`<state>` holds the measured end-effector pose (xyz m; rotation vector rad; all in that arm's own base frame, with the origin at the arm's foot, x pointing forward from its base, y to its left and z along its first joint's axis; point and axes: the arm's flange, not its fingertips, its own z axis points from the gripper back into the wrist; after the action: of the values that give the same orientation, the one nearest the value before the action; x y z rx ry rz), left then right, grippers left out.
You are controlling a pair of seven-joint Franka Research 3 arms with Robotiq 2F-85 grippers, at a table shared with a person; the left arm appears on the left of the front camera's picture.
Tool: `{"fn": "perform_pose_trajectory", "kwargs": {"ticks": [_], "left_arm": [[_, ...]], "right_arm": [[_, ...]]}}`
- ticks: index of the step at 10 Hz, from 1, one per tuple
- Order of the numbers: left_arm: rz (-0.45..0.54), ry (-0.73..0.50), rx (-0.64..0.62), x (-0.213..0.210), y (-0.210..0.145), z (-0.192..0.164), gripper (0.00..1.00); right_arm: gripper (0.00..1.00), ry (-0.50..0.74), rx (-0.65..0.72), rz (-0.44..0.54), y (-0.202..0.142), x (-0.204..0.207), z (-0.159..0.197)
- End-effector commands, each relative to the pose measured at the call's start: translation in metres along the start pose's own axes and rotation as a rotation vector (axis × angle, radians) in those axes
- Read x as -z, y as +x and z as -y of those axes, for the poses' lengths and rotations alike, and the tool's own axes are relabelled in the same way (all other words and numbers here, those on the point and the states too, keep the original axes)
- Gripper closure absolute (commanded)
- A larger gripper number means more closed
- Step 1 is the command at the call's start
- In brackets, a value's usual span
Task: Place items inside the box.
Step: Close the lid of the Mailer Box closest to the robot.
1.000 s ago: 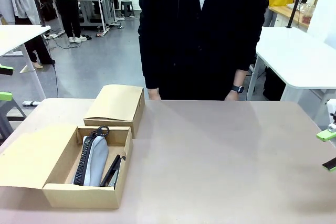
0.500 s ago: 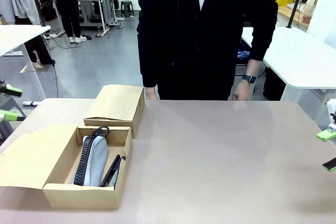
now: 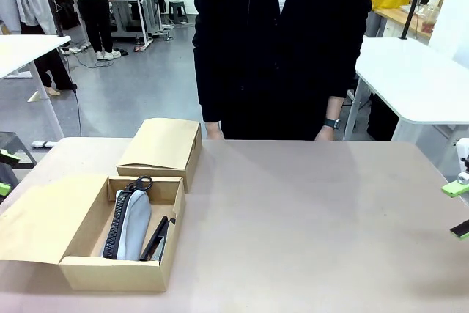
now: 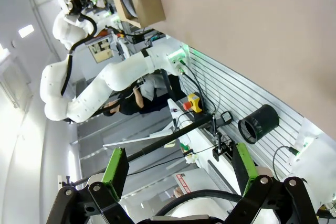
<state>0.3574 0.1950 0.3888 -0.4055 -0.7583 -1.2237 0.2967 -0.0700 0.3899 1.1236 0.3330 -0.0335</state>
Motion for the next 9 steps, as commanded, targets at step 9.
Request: {"fn": "perform_pose_trajectory", "kwargs": {"ticks": [9], "left_arm": [[-0.080,-0.174,-0.006,0.043,-0.086,-0.038,0.00]], "right_arm": [[0.00,0.011,0.020,0.000,0.000,-0.002,-0.006]]}}
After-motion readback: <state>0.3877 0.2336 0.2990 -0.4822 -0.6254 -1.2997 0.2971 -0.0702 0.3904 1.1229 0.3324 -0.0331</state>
